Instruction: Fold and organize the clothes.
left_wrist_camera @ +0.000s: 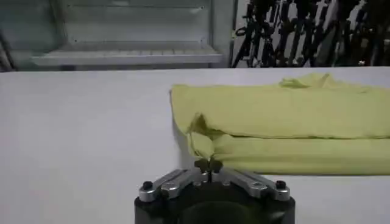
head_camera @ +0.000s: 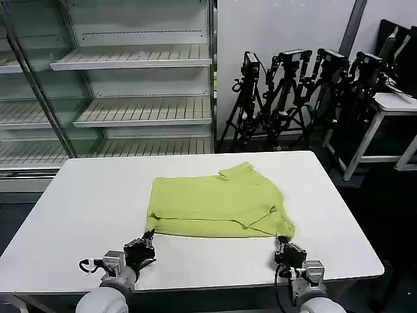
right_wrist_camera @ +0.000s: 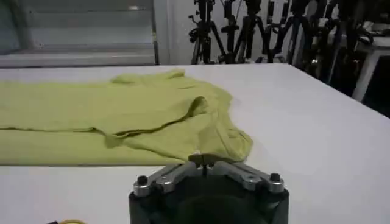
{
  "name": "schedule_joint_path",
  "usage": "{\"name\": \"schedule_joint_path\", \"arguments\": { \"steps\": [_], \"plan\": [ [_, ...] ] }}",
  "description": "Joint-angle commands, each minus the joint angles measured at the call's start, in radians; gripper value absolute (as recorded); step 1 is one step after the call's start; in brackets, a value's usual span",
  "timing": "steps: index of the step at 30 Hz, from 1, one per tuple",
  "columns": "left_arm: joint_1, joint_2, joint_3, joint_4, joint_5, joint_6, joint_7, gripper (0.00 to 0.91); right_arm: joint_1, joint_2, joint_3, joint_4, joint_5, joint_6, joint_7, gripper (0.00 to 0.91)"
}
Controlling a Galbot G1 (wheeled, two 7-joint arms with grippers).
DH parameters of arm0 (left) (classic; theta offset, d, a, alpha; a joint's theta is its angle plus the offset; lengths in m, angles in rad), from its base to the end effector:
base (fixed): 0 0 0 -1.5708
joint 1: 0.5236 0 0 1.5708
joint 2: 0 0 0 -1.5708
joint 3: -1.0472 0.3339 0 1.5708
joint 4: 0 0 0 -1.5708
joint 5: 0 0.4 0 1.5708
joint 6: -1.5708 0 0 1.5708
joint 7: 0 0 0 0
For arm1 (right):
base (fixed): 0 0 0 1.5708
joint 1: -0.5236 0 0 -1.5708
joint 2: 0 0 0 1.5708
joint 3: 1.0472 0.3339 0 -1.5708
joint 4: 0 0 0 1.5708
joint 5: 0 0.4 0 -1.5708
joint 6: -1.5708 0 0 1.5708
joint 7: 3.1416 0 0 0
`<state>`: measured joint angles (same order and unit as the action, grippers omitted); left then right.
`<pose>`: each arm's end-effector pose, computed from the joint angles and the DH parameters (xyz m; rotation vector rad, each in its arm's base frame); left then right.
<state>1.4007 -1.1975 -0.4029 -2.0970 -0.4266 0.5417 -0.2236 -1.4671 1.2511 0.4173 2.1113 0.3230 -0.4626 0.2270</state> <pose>0.2740 0.0097 -0.2493 -0.1370 -2.6877 0.0048 0.2572 -0.0057 -0.2605 0.0622 -2.7440 0.0264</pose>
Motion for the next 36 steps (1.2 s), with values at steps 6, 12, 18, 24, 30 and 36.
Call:
{"name": "schedule_joint_path", "arguments": {
  "steps": [6, 12, 18, 24, 30, 36],
  "plan": [
    [0.149, -0.024, -0.017, -0.13, 0.017, -0.015, -0.001, 0.03, -0.152, 0.002, 0.013, 0.141, -0.042, 0.014, -0.001, 0.0],
    [0.251, -0.042, -0.054, -0.205, 0.02, -0.027, -0.006, 0.03, -0.239, -0.001, 0.018, 0.202, -0.071, 0.018, -0.005, 0.0],
    [0.379, -0.05, -0.091, -0.267, 0.017, -0.029, -0.022, 0.03, -0.297, -0.003, 0.012, 0.227, -0.095, 0.023, -0.005, 0.0],
    [0.439, -0.05, -0.119, -0.301, 0.022, -0.022, -0.04, 0.071, -0.316, 0.012, 0.004, 0.237, -0.133, 0.007, -0.005, 0.695],
    [0.48, -0.047, -0.129, -0.356, 0.042, 0.012, -0.049, 0.907, -0.339, 0.017, 0.009, 0.288, -0.176, 0.025, -0.016, 0.907],
    [0.495, -0.043, -0.176, -0.459, 0.071, 0.029, -0.056, 0.907, -0.369, 0.004, 0.044, 0.396, -0.219, 0.073, -0.028, 0.907]
  ]
}}
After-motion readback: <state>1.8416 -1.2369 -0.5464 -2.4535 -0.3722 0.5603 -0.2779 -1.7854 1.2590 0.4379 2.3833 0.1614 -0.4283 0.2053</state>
